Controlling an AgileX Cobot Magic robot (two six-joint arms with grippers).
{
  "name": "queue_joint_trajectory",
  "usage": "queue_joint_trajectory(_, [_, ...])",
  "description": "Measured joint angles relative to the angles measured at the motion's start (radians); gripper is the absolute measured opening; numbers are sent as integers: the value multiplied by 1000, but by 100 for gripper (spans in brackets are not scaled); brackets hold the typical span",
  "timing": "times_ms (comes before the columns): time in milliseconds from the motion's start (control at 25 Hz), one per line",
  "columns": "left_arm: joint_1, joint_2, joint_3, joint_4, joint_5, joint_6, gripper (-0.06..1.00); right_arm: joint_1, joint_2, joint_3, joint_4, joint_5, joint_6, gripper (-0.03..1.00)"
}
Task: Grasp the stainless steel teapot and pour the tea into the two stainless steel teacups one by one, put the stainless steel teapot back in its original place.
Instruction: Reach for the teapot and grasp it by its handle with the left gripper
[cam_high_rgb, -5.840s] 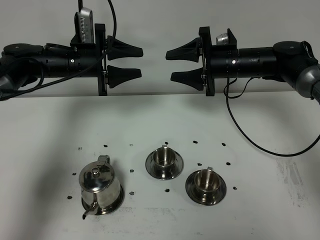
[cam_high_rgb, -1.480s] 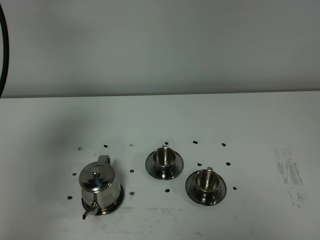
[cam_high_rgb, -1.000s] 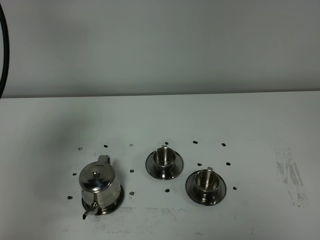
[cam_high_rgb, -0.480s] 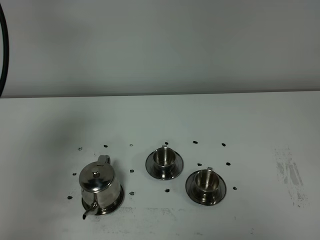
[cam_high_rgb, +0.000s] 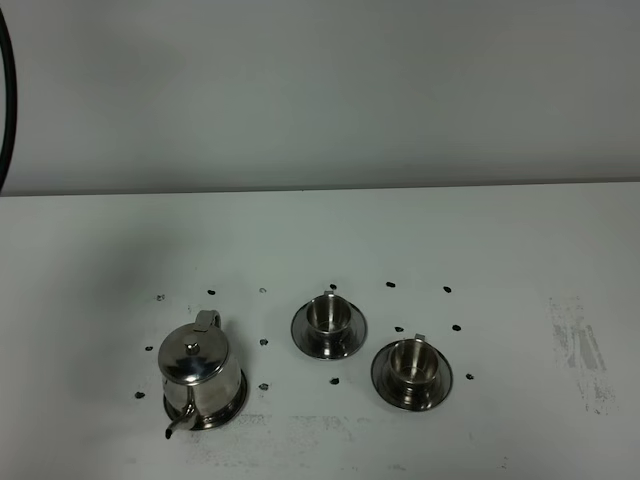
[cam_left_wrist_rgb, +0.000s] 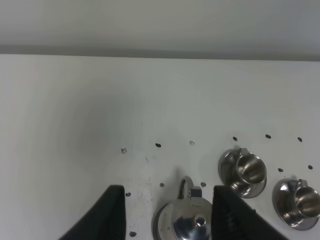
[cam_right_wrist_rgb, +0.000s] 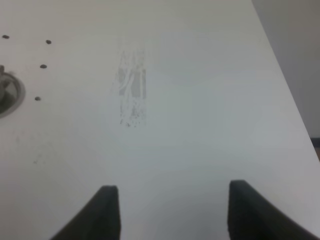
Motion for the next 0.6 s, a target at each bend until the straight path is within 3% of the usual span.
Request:
queue_joint_trajectory(360, [0, 20, 0, -157, -22, 98, 46, 0, 0, 0, 0, 0, 0, 49])
queue_joint_trajectory(600, [-27, 171, 0, -174, 30, 102, 46, 0, 0, 0, 0, 0, 0, 49])
